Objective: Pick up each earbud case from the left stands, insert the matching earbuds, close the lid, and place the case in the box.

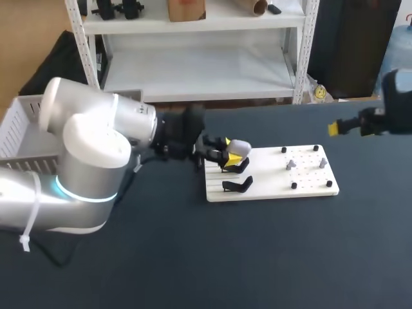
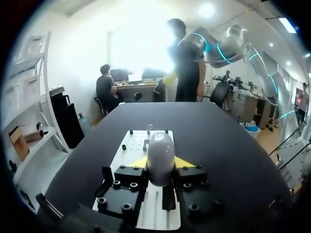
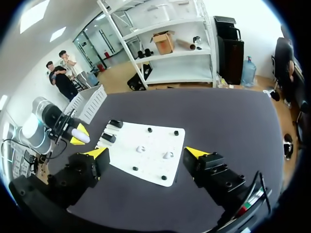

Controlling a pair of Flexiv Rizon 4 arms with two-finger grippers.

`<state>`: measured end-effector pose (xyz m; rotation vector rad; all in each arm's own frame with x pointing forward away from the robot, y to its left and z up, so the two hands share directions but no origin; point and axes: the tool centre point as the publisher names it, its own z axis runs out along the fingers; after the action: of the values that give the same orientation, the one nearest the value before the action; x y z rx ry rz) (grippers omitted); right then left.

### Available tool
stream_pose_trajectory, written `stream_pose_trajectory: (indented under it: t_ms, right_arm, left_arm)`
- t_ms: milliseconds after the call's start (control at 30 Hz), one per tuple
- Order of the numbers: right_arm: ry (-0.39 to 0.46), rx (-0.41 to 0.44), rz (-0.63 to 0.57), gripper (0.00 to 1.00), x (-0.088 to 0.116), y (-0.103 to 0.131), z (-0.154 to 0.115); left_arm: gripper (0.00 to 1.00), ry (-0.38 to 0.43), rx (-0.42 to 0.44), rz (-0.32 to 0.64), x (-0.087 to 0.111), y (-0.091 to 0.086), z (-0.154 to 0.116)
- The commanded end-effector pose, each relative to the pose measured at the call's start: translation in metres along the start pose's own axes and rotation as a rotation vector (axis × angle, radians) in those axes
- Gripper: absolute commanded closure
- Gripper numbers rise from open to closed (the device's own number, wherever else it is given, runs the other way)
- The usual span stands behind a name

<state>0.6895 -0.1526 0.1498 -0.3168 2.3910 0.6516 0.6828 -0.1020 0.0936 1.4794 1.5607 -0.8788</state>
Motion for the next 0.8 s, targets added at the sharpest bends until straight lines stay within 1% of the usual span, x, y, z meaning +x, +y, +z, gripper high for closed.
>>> stream_pose_trajectory:
  t_ms: [33, 167, 267, 433, 633, 800]
  right_arm:
    - [-0.009, 0.033, -0.013, 0.00, 0.009, 0.036, 0.009]
    - [0.009, 0.021, -0.045, 0.00, 0.017, 0.062, 0.013]
    - [0.015, 0.010, -0.053, 0.00, 0.022, 0.071, 0.015]
    - [0.049, -0.016, -0.081, 0.00, 0.029, 0.088, 0.022]
    - [0.082, -0.040, -0.101, 0.00, 0.033, 0.101, 0.036]
    - [0.099, -0.056, -0.107, 0.00, 0.034, 0.105, 0.045]
  left_arm:
    - [1.00, 0.013, 0.004, 0.006, -0.009, 0.012, 0.012]
    - [1.00, 0.006, 0.006, 0.017, -0.018, 0.017, 0.018]
    - [1.00, -0.009, 0.005, 0.034, -0.024, 0.019, 0.021]
    - [1.00, -0.020, 0.018, 0.053, -0.032, 0.022, 0.028]
    - [1.00, -0.030, 0.043, 0.080, -0.039, 0.015, 0.040]
    - [1.00, -0.032, 0.055, 0.090, -0.042, 0.013, 0.045]
